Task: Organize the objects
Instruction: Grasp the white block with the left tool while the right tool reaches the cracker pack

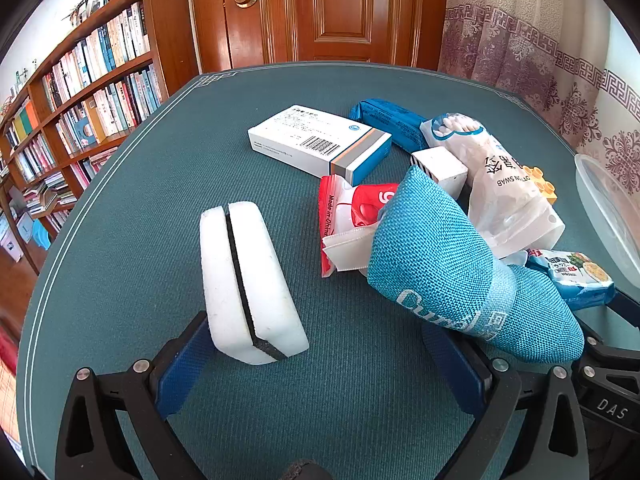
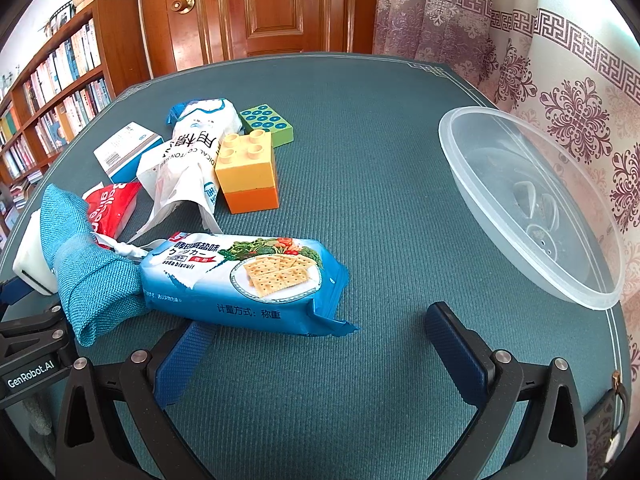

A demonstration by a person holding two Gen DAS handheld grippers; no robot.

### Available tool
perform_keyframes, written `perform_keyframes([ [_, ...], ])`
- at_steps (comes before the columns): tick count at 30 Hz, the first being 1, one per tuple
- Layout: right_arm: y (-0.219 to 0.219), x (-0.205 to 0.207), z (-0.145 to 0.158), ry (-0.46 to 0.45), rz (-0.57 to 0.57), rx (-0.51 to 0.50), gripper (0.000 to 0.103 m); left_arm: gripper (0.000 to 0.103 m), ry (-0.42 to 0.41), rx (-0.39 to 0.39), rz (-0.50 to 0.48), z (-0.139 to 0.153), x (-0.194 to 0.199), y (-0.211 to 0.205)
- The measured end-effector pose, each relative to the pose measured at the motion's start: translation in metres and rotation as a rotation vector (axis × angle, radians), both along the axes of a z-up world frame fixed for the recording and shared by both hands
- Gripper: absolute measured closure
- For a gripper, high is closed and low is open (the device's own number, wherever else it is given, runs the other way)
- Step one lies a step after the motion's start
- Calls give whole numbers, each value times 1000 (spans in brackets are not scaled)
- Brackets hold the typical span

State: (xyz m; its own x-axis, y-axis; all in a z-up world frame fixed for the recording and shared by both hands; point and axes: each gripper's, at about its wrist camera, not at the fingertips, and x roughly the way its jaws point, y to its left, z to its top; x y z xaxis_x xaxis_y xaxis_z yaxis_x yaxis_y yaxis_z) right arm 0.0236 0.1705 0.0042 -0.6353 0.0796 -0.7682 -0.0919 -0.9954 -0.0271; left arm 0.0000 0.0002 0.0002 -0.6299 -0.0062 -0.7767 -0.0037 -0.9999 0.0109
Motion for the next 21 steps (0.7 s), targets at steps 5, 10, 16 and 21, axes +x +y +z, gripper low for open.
perform_keyframes([
  [5, 1, 4, -1, -14, 60, 4, 0, 0, 0, 0, 0, 0, 0, 0],
  [10, -1, 9, -1, -25, 104, 4, 0, 0, -2, -2, -4, 0, 5, -1],
  [16, -8, 23, -1, -19, 168, 4, 0, 0, -5, 2, -47, -1, 13, -1],
  [21, -10, 25, 2, -14, 228, -22, 0, 0, -7, 16, -77, -1, 26, -7],
])
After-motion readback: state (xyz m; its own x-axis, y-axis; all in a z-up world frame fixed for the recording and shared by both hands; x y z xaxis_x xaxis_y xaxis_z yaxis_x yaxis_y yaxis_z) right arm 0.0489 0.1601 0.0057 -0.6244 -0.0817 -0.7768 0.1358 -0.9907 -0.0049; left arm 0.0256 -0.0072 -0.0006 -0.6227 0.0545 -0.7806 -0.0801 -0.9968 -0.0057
